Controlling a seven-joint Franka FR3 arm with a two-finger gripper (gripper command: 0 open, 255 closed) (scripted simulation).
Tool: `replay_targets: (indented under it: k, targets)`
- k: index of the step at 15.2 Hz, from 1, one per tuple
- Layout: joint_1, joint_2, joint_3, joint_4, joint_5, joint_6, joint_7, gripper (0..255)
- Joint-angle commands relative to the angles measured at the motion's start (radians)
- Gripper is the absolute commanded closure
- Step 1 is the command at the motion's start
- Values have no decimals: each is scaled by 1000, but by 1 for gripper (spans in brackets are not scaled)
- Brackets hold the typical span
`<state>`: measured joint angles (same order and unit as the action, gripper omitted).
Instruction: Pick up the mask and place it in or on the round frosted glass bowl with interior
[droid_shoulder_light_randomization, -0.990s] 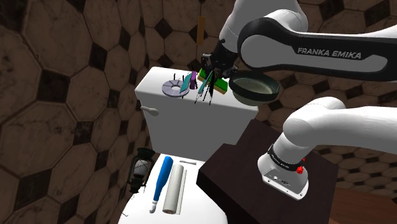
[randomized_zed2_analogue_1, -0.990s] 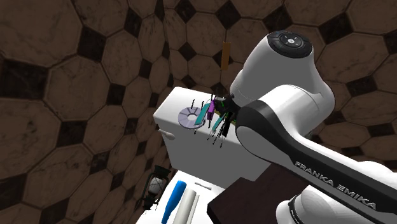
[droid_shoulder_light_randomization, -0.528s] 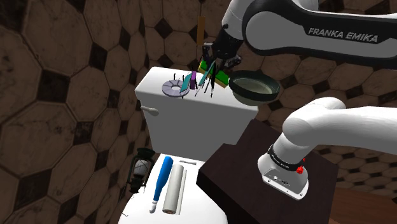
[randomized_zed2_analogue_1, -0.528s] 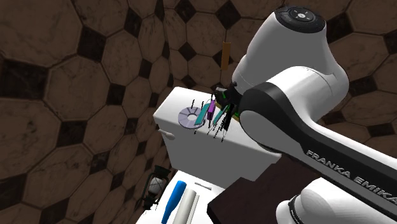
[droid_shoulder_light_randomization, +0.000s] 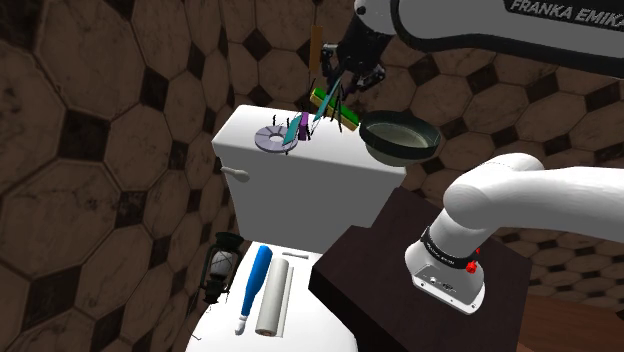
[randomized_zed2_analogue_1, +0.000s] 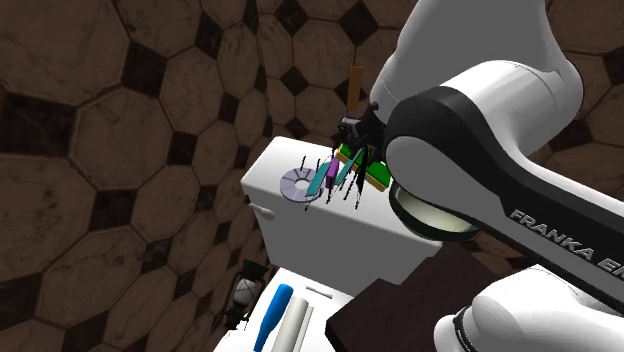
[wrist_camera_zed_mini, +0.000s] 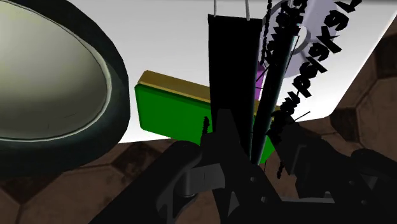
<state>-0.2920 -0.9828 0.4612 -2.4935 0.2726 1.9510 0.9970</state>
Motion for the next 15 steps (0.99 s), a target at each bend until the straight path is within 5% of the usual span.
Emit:
replay_targets:
  k: [1,15]
  targets:
    - [-6,8,-8,30,-8,-22,-2,255]
    - [-30,38,-69,210,-52,-176,-22,255]
